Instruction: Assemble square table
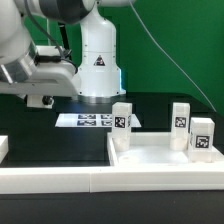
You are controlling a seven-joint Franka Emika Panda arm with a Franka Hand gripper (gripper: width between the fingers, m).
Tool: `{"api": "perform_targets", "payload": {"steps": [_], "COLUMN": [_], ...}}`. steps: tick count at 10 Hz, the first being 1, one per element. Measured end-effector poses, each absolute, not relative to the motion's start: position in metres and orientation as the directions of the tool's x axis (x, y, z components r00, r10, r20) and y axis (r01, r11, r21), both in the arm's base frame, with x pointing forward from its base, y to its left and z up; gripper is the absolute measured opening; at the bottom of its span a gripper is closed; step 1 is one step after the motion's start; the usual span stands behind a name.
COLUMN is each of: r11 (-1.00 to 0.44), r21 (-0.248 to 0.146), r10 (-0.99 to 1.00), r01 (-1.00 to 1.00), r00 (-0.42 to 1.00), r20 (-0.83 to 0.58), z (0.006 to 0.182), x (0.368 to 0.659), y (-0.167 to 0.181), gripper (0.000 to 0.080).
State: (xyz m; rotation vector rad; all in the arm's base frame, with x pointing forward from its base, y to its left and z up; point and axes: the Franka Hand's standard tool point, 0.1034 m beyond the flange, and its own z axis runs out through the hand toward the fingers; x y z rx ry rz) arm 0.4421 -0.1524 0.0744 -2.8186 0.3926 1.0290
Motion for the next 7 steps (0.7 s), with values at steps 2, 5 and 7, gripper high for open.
{"api": "perform_targets", "payload": {"steps": [2, 5, 7], "r11": [-0.955, -0.960, -0.963], "r21": [-0.022, -0.009, 0.009], "r10": [-0.243, -0.261, -0.265], "r01": [-0.297, -0.278, -0.268], "r00": [0.819, 0.911, 0.948], "r20": [-0.520, -0.320, -0.177], "z": [0.082, 0.079, 0.081], "x": [0.455, 0.463, 0.470], "y": [-0.133, -0.138, -0.131], "gripper": [0.0290, 0.0290, 0.0290]}}
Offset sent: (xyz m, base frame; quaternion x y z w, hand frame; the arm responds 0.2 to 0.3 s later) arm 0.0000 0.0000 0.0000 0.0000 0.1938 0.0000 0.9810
